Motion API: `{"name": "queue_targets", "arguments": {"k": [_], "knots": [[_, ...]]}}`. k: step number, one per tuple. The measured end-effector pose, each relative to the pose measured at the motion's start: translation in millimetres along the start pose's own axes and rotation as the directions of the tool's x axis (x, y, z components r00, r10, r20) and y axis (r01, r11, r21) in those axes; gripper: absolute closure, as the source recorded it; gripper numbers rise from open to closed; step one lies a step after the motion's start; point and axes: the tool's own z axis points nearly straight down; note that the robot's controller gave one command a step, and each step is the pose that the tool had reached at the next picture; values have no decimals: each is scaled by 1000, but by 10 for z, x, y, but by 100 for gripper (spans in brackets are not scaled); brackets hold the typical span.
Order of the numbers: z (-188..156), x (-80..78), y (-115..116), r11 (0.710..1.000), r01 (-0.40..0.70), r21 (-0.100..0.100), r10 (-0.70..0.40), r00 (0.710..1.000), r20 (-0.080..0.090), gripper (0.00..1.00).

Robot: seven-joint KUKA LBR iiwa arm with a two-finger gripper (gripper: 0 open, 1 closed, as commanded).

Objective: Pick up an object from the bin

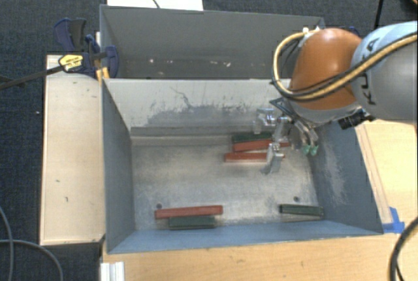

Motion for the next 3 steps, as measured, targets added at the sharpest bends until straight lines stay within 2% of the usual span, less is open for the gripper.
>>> {"name": "queue_targets", "arguments": {"k": [1, 2, 3], "knots": [[759, -141, 7, 999, 40, -1, -40, 999, -1, 0], [702, -116, 79, 972, -236, 0, 236, 972, 5, 100], [702, -116, 79, 972, -236, 0, 236, 972, 5, 100]]}}
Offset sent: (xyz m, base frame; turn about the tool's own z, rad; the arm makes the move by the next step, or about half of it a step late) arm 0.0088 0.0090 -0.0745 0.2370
